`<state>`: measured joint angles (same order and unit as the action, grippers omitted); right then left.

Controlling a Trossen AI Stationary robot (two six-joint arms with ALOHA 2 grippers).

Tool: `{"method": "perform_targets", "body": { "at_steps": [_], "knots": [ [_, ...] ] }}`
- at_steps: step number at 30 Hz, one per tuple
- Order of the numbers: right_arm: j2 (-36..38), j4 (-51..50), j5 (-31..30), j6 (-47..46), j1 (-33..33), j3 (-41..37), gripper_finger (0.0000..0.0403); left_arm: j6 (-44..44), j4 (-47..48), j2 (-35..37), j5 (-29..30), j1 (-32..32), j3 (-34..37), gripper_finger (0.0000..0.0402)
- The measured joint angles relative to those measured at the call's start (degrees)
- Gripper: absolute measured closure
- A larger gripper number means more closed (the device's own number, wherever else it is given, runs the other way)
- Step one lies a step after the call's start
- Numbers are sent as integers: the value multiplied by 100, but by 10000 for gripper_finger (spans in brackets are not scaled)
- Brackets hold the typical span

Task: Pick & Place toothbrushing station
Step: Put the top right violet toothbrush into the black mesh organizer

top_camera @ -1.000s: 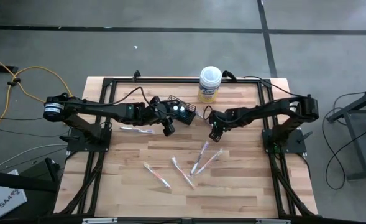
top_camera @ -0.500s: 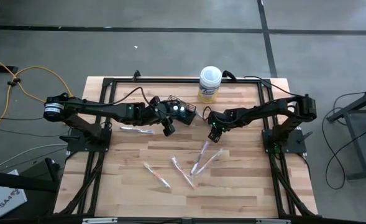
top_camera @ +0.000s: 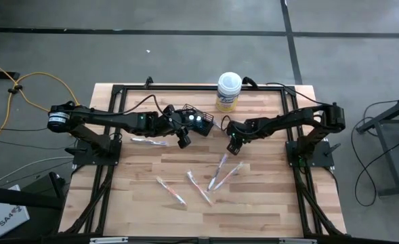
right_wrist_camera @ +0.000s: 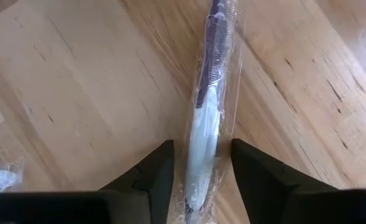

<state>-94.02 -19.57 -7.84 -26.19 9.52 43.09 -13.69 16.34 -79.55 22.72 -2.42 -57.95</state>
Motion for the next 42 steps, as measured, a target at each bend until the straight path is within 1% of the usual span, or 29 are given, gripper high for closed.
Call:
{"method": "perform_targets", "body": {
  "at_steps": [6,15,20,31,34,38,42],
  "knots": [
    [0,-9,-45,-186,2,-2,304,0,0,0,0,-1,0,264],
    [-4,-9,-332,-572,-2,-9,384,0,0,0,-2,0,0,264],
    [-4,9,-418,-856,-4,-11,381,0,0,0,-2,-2,0,264],
    [-7,61,-517,-958,-5,-13,385,0,0,0,-2,-1,0,264],
    [-3,63,-646,-953,-54,-15,385,0,0,0,-2,-2,0,264],
    [116,103,-788,-876,-49,-28,385,0,0,0,-4,0,0,264],
    [410,43,-1003,-875,-42,-23,385,-2,2,0,-50,-2,0,264]
  ]
}}
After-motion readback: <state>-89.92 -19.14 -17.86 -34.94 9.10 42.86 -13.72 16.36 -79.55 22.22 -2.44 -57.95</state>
